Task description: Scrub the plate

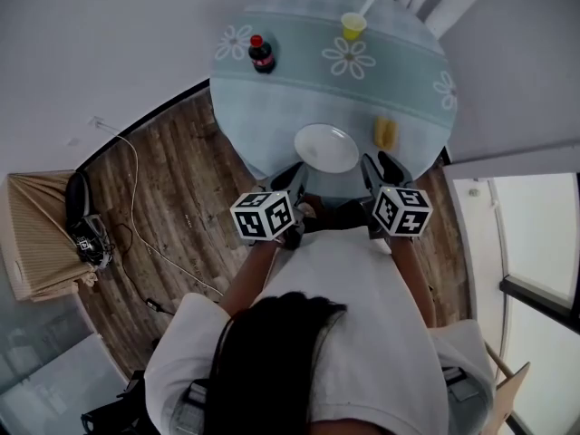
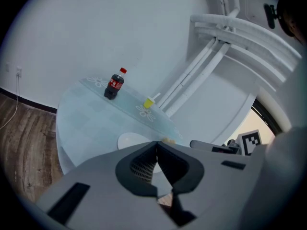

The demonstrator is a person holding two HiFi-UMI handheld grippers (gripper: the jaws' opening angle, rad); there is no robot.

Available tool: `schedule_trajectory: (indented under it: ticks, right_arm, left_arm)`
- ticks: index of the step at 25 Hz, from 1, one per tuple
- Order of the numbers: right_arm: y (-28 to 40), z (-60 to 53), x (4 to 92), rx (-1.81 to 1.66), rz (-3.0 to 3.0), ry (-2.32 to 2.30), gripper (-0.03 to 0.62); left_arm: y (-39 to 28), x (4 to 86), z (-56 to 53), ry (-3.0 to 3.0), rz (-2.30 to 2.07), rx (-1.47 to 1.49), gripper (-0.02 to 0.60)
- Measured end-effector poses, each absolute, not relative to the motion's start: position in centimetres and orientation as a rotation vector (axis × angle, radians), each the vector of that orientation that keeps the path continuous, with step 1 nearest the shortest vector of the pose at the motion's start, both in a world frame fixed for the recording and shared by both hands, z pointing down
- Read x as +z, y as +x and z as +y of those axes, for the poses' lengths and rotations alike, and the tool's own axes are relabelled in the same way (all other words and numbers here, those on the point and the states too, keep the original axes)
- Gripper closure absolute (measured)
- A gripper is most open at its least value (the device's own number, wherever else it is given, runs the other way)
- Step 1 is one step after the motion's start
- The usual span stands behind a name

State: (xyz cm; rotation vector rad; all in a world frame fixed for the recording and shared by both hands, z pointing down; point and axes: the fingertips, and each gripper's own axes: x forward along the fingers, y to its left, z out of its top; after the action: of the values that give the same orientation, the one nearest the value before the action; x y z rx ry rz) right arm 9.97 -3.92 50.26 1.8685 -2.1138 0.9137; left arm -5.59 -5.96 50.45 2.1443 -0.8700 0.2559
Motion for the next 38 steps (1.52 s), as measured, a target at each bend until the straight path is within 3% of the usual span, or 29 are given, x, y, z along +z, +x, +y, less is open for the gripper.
schedule_trajectory:
  ticks: [17, 38]
  right_arm:
    - [14.5, -8.0, 54.5, 0.735, -1.849, 1.76, 0.436]
    - [15.6, -9.0, 60.7, 0.825, -1.75, 1.569, 0.427]
  left_arm:
    - [-6.8, 51.6, -8.6, 2.066, -0.992, 0.272, 0.572]
    - [-6.1, 53.4, -9.2, 1.974, -1.079, 0.312, 0.572]
